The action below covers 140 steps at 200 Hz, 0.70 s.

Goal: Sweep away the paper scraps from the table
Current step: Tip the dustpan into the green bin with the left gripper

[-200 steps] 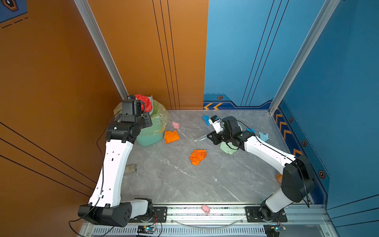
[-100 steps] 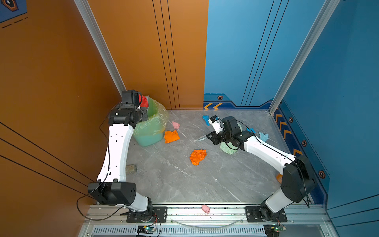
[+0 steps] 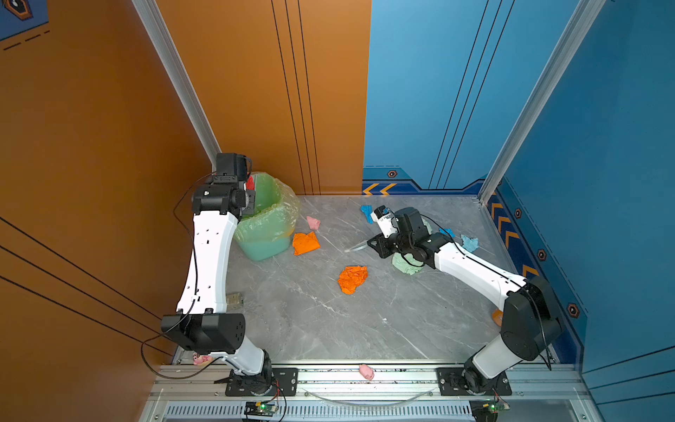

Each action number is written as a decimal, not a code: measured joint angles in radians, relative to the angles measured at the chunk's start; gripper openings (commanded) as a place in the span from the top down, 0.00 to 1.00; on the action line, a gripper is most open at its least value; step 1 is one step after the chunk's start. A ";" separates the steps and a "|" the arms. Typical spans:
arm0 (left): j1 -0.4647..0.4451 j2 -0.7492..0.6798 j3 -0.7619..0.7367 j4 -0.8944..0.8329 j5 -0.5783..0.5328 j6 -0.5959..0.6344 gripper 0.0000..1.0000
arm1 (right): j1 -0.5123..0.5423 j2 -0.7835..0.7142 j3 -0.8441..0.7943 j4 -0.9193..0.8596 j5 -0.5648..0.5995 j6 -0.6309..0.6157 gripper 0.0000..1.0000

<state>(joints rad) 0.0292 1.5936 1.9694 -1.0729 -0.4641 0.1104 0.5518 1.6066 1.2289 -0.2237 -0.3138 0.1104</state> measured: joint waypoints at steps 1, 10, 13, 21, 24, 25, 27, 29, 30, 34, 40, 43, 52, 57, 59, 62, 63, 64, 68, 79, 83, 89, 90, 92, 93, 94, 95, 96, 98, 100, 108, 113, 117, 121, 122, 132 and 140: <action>0.000 0.001 0.001 -0.001 -0.004 0.003 1.00 | 0.000 0.000 0.000 0.000 0.000 0.001 1.00; 0.000 0.008 0.003 -0.002 -0.025 0.021 1.00 | 0.000 0.000 0.000 0.003 0.000 0.002 1.00; 0.000 0.009 0.004 -0.002 -0.032 0.025 1.00 | 0.002 0.000 0.000 0.005 0.000 0.002 1.00; 0.000 0.014 0.004 -0.004 -0.048 0.040 1.00 | 0.003 0.000 -0.002 0.008 0.000 0.002 1.00; 0.000 0.016 0.004 -0.005 -0.055 0.048 1.00 | 0.004 0.000 -0.003 0.008 0.000 0.002 1.00; 0.000 0.016 0.004 -0.005 -0.057 0.049 1.00 | 0.004 0.000 -0.003 0.008 0.000 0.002 1.00; 0.000 0.018 0.004 -0.006 -0.061 0.053 1.00 | 0.004 0.000 -0.003 0.008 0.000 0.002 1.00; 0.000 0.019 0.004 -0.006 -0.064 0.058 1.00 | 0.005 0.000 -0.004 0.009 0.000 0.002 1.00; 0.000 0.019 0.004 -0.006 -0.065 0.060 1.00 | 0.005 0.000 -0.005 0.010 0.000 0.002 1.00; 0.000 0.022 0.004 -0.008 -0.072 0.068 1.00 | 0.005 0.000 -0.006 0.011 0.000 0.002 1.00; 0.000 0.025 0.004 -0.010 -0.083 0.082 1.00 | 0.006 -0.001 -0.010 0.015 0.000 0.002 1.00; 0.000 0.027 0.004 -0.011 -0.089 0.089 1.00 | 0.006 -0.001 -0.011 0.016 0.001 0.002 1.00; -0.004 0.032 0.004 -0.013 -0.107 0.112 1.00 | 0.006 -0.001 -0.016 0.016 0.002 0.002 1.00; -0.004 0.034 0.004 -0.013 -0.119 0.126 1.00 | 0.006 -0.001 -0.018 0.016 0.002 0.002 1.00; -0.005 0.035 0.004 -0.013 -0.124 0.131 1.00 | 0.006 -0.001 -0.018 0.015 0.002 0.002 1.00; -0.006 0.037 0.004 -0.013 -0.133 0.138 1.00 | 0.006 -0.001 -0.019 0.016 0.003 0.002 1.00; -0.006 0.037 0.004 -0.013 -0.137 0.142 1.00 | 0.007 -0.001 -0.019 0.015 0.003 0.002 1.00; -0.007 0.038 0.004 -0.014 -0.138 0.145 1.00 | 0.007 -0.001 -0.019 0.016 0.003 0.002 1.00; -0.008 0.040 0.004 -0.013 -0.148 0.154 1.00 | 0.008 -0.001 -0.019 0.016 0.003 0.002 1.00; -0.013 0.047 0.004 -0.014 -0.184 0.187 1.00 | 0.010 -0.002 -0.019 0.016 0.003 0.002 1.00; -0.016 0.050 0.004 -0.015 -0.200 0.198 1.00 | 0.011 -0.003 -0.019 0.016 0.003 0.002 1.00; -0.018 0.055 0.004 -0.016 -0.219 0.211 1.00 | 0.012 -0.004 -0.019 0.016 0.003 0.002 1.00; -0.018 0.056 0.004 -0.016 -0.224 0.216 1.00 | 0.013 -0.004 -0.019 0.016 0.003 0.002 1.00; -0.019 0.057 0.004 -0.016 -0.230 0.221 1.00 | 0.013 -0.005 -0.019 0.016 0.003 0.002 1.00; -0.019 0.058 0.004 -0.016 -0.232 0.223 1.00 | 0.013 -0.005 -0.019 0.016 0.003 0.002 1.00; -0.020 0.059 0.004 -0.016 -0.237 0.225 1.00 | 0.013 -0.005 -0.019 0.016 0.003 0.002 1.00; -0.020 0.059 0.004 -0.016 -0.238 0.227 1.00 | 0.014 -0.006 -0.019 0.016 0.003 0.002 1.00; -0.021 0.061 0.004 -0.016 -0.242 0.231 1.00 | 0.014 -0.006 -0.019 0.016 0.003 0.002 1.00; -0.022 0.063 0.004 -0.016 -0.248 0.237 1.00 | 0.015 -0.006 -0.019 0.016 0.003 0.002 1.00; -0.022 0.064 0.004 -0.016 -0.253 0.241 1.00 | 0.016 -0.006 -0.019 0.016 0.003 0.002 1.00; -0.024 0.071 0.004 -0.016 -0.272 0.257 1.00 | 0.018 -0.008 -0.019 0.017 0.004 0.002 1.00; -0.026 0.074 0.004 -0.016 -0.282 0.268 1.00 | 0.020 -0.009 -0.019 0.018 0.004 0.002 1.00; -0.027 0.077 0.004 -0.016 -0.291 0.275 1.00 | 0.022 -0.010 -0.019 0.019 0.004 0.002 1.00; -0.029 0.080 0.004 -0.016 -0.299 0.283 1.00 | 0.023 -0.010 -0.019 0.019 0.004 0.002 1.00; -0.030 0.081 0.004 -0.016 -0.302 0.285 1.00 | 0.023 -0.010 -0.019 0.020 0.004 0.002 1.00; -0.035 0.085 0.005 -0.016 -0.320 0.303 1.00 | 0.026 -0.010 -0.020 0.023 0.004 0.002 1.00; -0.039 0.089 0.007 -0.017 -0.334 0.317 1.00 | 0.029 -0.010 -0.019 0.023 0.004 0.002 1.00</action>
<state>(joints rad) -0.0101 1.6825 1.9766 -1.0897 -0.7979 0.4274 0.5812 1.5967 1.2095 -0.2005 -0.3096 0.1127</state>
